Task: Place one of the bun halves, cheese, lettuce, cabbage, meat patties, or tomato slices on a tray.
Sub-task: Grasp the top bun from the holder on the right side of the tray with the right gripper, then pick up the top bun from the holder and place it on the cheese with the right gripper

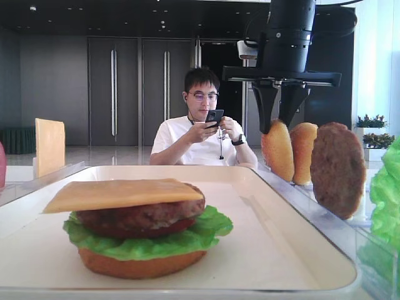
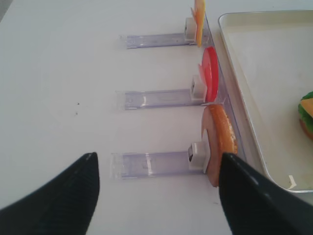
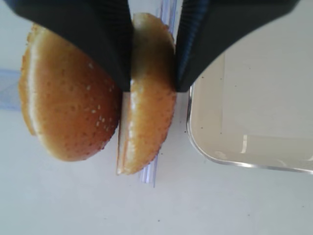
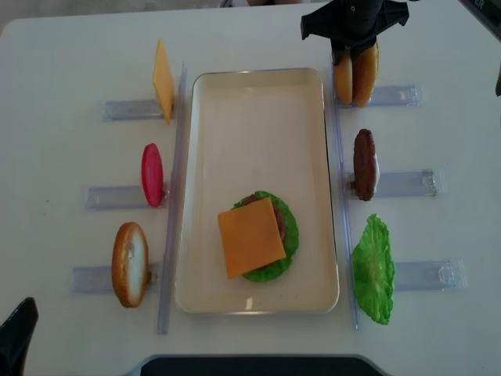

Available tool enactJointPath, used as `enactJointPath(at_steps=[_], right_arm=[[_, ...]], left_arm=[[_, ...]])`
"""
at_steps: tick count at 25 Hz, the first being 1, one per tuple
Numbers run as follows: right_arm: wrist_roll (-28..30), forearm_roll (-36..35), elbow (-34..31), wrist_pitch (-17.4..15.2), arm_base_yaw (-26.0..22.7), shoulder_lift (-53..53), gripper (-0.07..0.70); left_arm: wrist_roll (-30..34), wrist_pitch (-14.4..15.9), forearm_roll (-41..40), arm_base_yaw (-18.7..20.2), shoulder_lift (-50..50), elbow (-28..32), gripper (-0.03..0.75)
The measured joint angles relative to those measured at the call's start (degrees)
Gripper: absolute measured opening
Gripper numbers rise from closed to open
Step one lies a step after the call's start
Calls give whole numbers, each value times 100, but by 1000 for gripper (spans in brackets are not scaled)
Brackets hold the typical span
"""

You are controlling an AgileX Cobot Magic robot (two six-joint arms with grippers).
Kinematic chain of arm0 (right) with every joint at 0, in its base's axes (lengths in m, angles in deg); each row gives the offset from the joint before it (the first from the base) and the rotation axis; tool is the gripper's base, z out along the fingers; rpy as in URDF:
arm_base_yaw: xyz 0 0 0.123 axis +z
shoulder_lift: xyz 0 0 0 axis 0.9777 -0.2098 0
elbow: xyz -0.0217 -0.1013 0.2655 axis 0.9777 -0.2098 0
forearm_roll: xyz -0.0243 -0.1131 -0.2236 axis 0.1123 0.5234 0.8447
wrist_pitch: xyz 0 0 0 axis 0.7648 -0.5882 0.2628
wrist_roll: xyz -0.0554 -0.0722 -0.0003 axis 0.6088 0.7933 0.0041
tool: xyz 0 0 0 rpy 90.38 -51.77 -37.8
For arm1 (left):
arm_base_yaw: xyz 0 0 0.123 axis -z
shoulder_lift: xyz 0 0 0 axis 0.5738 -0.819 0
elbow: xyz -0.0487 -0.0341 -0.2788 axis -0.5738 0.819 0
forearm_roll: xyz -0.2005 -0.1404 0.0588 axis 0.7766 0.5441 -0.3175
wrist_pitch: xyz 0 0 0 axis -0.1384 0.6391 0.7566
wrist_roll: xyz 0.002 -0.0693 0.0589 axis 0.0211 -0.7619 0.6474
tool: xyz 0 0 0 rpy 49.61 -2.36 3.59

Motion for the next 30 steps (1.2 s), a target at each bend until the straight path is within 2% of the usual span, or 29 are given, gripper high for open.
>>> enactJointPath(at_steps=[13, 21, 30], right_arm=[[23, -41, 22, -166, 120, 333, 197], [55, -65, 54, -447, 179, 842, 193], [27, -65, 65, -475, 179, 1231, 190]], left_arm=[[0, 0, 0, 0, 0, 0, 580], [0, 0, 0, 0, 0, 0, 580], [0, 0, 0, 0, 0, 0, 580]])
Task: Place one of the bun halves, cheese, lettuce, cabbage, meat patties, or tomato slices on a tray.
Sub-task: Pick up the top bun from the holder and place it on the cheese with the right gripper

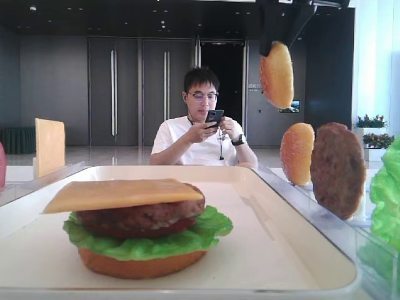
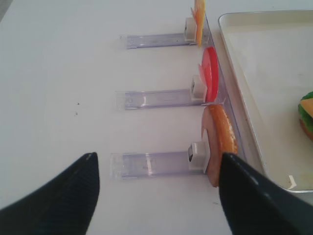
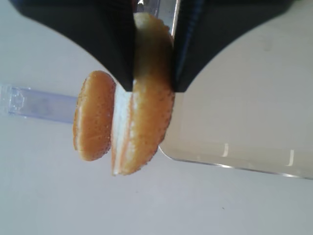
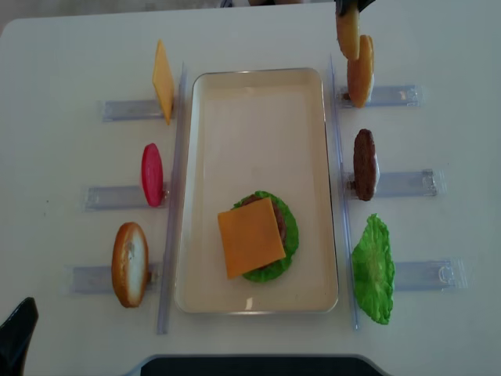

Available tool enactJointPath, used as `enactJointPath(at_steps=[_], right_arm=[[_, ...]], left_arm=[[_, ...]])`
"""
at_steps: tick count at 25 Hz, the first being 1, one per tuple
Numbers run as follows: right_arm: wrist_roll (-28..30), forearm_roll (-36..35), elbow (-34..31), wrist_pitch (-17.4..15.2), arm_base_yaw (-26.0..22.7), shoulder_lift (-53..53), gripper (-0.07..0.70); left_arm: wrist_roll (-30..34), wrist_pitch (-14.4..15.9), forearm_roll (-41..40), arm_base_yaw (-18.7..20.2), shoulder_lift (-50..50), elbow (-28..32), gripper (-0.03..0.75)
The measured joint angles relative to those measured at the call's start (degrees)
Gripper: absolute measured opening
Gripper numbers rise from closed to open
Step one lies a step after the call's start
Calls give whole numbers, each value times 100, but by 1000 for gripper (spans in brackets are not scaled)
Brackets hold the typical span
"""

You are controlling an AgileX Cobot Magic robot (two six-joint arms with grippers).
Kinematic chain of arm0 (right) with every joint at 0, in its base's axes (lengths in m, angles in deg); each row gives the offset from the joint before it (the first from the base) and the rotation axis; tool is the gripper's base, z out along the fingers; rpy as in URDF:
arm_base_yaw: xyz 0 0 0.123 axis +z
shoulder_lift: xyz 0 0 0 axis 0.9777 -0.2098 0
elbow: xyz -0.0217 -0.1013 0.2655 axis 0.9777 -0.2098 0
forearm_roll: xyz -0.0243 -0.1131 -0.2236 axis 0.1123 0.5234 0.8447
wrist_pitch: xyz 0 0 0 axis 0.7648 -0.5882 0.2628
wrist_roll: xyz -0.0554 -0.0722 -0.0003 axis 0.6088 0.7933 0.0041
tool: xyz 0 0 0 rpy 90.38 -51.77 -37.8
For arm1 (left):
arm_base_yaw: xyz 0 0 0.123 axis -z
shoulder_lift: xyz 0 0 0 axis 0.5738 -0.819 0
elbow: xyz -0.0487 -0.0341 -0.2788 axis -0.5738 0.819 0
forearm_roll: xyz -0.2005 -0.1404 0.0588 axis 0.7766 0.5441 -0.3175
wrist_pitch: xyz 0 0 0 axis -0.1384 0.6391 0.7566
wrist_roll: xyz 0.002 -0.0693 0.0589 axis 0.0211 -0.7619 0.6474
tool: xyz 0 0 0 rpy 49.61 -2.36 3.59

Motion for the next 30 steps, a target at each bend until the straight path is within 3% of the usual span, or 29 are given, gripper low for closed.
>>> enactJointPath(at_steps=[15, 22, 30], right_arm=[[64, -228, -7, -13, 0, 620, 189], [7, -317, -903, -14, 72, 1236, 188], [-317, -169, -1898, -13, 612, 2172, 188]], left_arm=[[0, 0, 0, 0, 0, 0, 580], [0, 0, 0, 0, 0, 0, 580], [0, 0, 0, 0, 0, 0, 580]])
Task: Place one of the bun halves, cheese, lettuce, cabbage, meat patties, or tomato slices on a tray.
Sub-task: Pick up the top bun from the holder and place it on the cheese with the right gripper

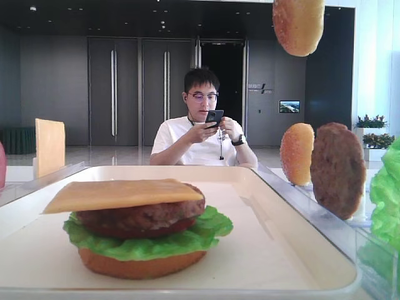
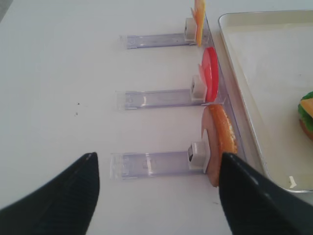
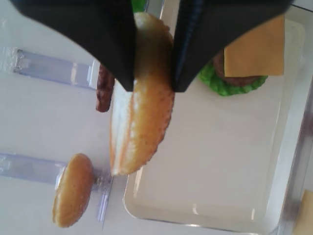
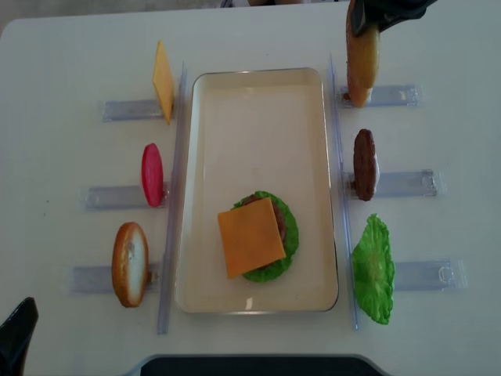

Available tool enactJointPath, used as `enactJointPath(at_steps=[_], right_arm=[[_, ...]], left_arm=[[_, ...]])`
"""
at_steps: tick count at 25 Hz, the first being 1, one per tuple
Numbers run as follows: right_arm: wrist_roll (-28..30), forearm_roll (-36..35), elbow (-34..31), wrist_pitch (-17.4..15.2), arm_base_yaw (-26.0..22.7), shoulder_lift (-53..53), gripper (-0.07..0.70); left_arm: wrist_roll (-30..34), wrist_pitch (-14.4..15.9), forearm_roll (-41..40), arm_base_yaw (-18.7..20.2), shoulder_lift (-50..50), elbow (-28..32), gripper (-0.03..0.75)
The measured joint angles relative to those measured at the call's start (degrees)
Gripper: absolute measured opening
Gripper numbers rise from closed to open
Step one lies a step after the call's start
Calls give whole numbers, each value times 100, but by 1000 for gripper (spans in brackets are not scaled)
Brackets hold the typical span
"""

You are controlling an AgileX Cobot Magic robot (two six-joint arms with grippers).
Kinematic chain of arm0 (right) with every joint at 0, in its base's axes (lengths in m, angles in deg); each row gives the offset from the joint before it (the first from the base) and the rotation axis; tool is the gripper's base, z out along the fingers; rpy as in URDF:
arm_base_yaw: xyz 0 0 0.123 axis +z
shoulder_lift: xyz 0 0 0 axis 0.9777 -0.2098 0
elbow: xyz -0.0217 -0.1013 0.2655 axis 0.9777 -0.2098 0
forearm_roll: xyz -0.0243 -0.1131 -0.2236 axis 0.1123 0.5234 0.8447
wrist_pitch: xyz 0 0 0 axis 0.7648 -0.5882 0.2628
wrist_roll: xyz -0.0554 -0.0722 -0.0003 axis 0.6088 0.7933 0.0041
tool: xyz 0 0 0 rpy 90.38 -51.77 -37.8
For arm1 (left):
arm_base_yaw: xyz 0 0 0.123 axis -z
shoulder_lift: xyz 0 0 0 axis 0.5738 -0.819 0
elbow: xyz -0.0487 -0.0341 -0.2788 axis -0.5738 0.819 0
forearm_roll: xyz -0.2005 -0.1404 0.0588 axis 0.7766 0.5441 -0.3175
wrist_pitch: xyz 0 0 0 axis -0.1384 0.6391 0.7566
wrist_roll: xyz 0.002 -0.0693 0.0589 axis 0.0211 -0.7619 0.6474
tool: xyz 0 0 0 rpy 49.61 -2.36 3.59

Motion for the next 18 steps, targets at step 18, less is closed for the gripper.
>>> enactJointPath(at_steps=[18], right_arm=[[-927, 447, -2167, 0, 918, 1871, 188]], left_arm=[[0, 0, 0, 0, 0, 0, 580]])
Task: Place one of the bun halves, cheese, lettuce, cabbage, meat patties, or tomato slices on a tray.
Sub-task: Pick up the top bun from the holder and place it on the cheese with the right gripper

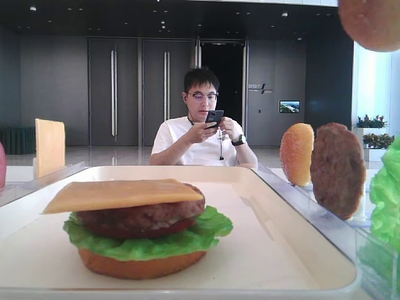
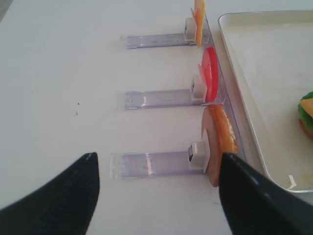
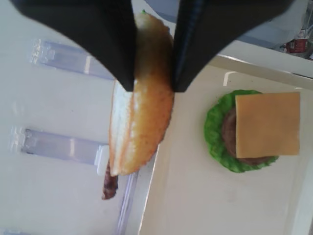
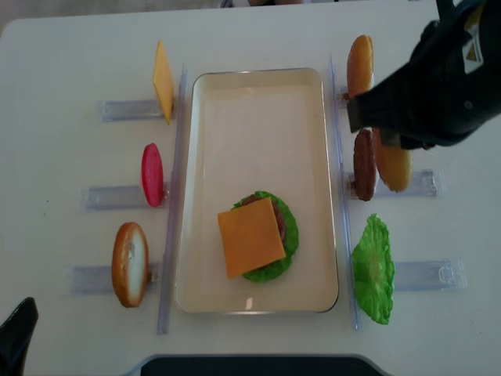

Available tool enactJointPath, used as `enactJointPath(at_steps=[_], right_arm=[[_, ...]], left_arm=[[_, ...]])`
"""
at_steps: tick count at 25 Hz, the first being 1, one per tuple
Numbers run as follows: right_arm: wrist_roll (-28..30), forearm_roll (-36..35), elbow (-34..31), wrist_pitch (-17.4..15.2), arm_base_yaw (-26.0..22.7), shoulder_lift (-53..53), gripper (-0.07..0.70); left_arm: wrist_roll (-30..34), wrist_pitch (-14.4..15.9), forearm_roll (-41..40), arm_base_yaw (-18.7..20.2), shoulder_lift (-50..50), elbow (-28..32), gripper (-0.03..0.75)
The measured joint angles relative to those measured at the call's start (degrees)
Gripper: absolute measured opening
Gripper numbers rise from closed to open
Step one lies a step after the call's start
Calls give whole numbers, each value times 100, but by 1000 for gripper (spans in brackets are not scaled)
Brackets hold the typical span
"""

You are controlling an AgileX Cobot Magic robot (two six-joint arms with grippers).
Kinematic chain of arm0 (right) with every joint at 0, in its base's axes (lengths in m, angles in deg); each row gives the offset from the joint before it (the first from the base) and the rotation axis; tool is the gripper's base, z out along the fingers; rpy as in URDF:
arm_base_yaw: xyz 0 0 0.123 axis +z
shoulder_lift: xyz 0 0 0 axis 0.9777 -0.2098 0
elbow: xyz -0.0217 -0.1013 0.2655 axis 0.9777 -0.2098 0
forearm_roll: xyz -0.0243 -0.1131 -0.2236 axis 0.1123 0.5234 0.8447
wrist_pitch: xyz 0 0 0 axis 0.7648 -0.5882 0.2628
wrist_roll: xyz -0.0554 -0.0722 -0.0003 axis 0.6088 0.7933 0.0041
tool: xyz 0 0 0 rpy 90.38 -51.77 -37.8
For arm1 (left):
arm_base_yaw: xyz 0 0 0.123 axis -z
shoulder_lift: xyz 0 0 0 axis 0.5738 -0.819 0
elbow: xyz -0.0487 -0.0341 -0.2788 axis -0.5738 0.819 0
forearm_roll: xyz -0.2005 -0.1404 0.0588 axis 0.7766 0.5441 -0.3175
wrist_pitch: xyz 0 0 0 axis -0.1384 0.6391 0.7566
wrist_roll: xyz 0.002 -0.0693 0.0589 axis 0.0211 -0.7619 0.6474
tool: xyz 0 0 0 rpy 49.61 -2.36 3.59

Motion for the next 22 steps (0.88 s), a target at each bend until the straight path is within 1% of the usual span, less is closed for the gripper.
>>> enactJointPath(at_steps=[3, 5, 10, 14, 19, 22], right_arm=[[-26, 0, -410, 0, 0, 352, 188], [-29, 0, -573, -5, 0, 539, 188], [72, -47, -765, 98, 0, 674, 188], [251, -214, -770, 380, 0, 674, 187], [375, -214, -770, 721, 0, 674, 176], [407, -214, -775, 848, 0, 674, 176]], left_arm=[[0, 0, 0, 0, 0, 0, 580], [0, 0, 0, 0, 0, 0, 580], [0, 0, 0, 0, 0, 0, 580], [0, 0, 0, 0, 0, 0, 580], [0, 0, 0, 0, 0, 0, 580], [0, 0, 0, 0, 0, 0, 580]])
